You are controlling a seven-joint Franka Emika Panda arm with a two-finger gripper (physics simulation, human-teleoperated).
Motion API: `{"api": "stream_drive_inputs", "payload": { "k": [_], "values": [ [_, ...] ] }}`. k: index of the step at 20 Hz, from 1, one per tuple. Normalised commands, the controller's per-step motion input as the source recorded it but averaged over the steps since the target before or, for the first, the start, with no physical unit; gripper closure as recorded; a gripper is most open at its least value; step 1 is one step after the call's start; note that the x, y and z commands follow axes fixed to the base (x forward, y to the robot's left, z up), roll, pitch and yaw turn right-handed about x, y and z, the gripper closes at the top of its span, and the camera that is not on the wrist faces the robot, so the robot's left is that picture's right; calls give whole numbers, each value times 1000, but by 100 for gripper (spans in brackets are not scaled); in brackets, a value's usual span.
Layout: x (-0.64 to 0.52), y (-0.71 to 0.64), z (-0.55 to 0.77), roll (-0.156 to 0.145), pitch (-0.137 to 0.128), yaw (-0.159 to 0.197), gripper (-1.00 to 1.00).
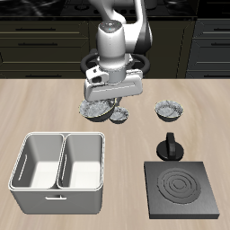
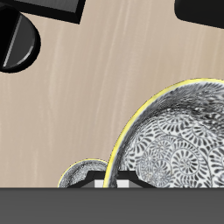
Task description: Turn off the flat stove and place the largest bowl on it
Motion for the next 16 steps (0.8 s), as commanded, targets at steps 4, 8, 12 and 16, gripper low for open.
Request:
{"api": "stream_drive_inputs", "payload": {
  "k": [4, 8, 12, 16],
  "values": [
    [116, 250, 143, 5, -9, -2, 100],
    [105, 335, 212, -1, -9, 2, 100],
    [126, 306, 225, 1, -10, 12, 100],
    [173, 214, 286, -10, -24, -18, 100]
  ]
}}
